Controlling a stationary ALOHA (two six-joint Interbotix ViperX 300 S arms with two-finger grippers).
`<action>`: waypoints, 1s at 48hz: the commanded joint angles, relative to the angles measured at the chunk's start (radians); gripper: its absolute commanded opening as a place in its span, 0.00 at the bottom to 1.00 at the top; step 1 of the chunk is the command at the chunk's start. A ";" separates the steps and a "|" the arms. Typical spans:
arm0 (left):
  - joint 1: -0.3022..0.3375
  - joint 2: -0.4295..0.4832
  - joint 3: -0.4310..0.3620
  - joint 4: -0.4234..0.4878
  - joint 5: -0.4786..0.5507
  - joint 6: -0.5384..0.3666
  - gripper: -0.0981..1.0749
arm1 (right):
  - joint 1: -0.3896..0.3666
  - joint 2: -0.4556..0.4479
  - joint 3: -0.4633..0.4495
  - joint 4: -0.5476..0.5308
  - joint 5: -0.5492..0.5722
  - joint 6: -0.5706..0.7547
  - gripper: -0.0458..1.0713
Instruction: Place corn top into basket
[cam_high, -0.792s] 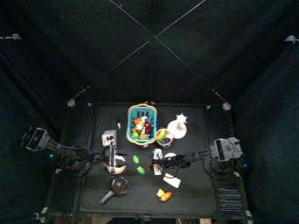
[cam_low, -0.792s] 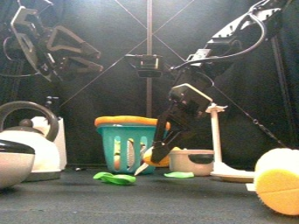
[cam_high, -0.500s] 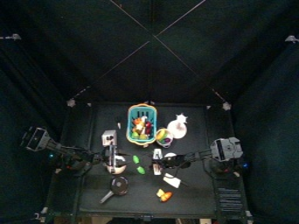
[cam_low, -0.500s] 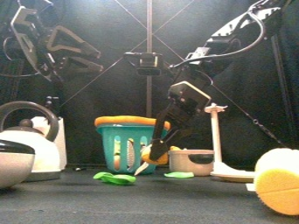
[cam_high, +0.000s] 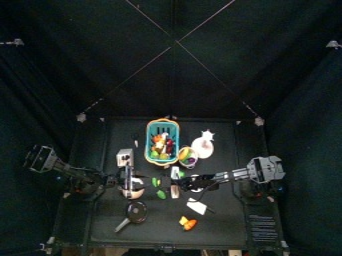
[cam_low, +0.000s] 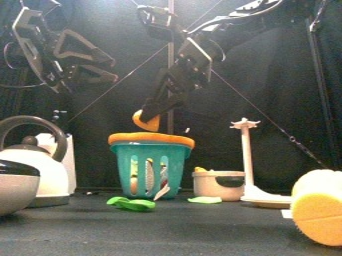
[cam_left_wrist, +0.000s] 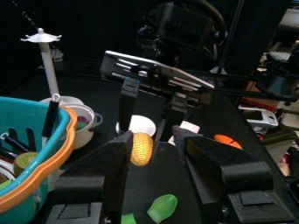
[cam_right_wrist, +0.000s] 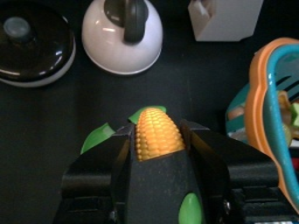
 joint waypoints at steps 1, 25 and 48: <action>-0.002 -0.003 -0.014 0.000 -0.009 0.000 0.77 | -0.023 -0.044 -0.049 -0.011 -0.006 0.000 0.58; 0.000 -0.003 -0.023 0.000 -0.009 0.000 0.77 | -0.221 -0.049 -0.172 0.044 -0.074 0.012 0.58; 0.000 -0.003 -0.020 0.002 -0.009 0.000 0.77 | -0.383 0.074 -0.189 0.160 -0.103 0.009 0.59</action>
